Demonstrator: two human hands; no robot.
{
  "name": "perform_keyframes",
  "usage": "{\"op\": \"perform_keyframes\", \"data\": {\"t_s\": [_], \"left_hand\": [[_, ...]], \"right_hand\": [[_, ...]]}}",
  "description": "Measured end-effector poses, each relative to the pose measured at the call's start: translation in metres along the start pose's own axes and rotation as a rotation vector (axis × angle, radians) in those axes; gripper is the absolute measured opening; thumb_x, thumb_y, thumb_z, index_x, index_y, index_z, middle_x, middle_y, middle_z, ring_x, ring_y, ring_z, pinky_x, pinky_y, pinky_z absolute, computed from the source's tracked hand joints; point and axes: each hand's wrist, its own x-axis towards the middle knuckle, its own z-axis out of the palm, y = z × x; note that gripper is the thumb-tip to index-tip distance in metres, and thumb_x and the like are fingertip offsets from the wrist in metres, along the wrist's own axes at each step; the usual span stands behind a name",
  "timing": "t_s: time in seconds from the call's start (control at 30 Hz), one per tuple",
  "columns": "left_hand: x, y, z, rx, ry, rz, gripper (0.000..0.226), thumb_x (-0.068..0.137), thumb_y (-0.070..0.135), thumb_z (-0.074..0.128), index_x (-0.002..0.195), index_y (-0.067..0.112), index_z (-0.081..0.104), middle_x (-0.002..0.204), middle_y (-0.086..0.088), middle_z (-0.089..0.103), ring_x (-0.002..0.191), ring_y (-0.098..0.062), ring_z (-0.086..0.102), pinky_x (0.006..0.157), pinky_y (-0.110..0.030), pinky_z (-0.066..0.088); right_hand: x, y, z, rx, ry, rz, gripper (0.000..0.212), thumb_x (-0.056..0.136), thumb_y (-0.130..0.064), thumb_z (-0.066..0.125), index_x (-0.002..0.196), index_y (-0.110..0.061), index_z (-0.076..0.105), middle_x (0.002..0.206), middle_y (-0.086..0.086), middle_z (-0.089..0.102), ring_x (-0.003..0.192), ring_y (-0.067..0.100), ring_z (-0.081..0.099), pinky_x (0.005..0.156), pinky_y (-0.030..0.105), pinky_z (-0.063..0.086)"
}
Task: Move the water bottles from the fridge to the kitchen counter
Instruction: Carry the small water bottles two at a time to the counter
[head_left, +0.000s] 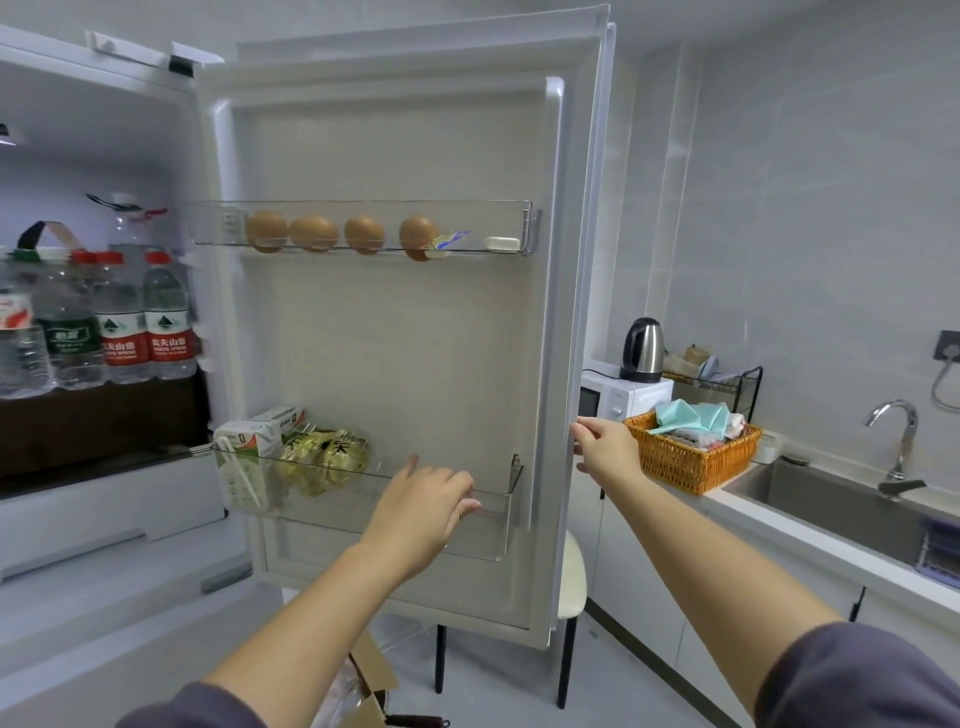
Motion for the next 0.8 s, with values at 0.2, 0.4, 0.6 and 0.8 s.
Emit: {"op": "perform_keyframes", "data": {"t_s": [0.2,0.4,0.6,0.8], "left_hand": [[-0.015,0.002,-0.006,0.023,0.021,-0.063,0.043,0.100,0.053,0.027,0.125,0.026,0.050,0.124,0.009,0.056,0.119,-0.015,0.048,0.116,-0.036,0.010],[-0.029,0.003,-0.016,-0.024,0.132,-0.100,0.049,0.098,0.053,0.036,0.135,0.022,0.046,0.143,0.002,0.045,0.135,-0.016,0.037,0.116,-0.043,0.012],[-0.069,-0.022,-0.042,-0.024,0.288,-0.130,0.053,0.091,0.044,0.059,0.131,0.010,0.057,0.137,-0.013,0.054,0.130,-0.029,0.047,0.113,-0.055,0.023],[-0.122,-0.084,-0.063,0.048,0.304,-0.229,0.074,0.092,0.062,0.024,0.132,0.009,0.058,0.139,-0.013,0.054,0.131,-0.031,0.048,0.112,-0.059,0.027]], "right_hand": [[-0.031,-0.014,-0.008,-0.043,-0.060,-0.086,0.033,0.104,-0.019,0.044,0.130,-0.007,0.060,0.123,0.012,0.066,0.115,0.029,0.060,0.098,0.051,0.050],[-0.081,-0.028,-0.016,-0.124,-0.036,-0.271,0.056,0.102,-0.028,0.049,0.153,-0.017,0.030,0.150,0.006,0.046,0.136,0.022,0.045,0.112,0.043,0.039],[-0.117,-0.049,-0.002,-0.305,-0.060,-0.566,0.061,0.100,-0.028,0.053,0.154,-0.021,0.025,0.162,-0.002,0.022,0.149,0.014,0.019,0.116,0.022,0.017],[-0.141,-0.080,0.052,-0.399,-0.125,-0.761,0.060,0.100,-0.028,0.053,0.153,-0.021,0.027,0.162,-0.001,0.019,0.151,0.021,0.011,0.120,0.026,0.013]]}}
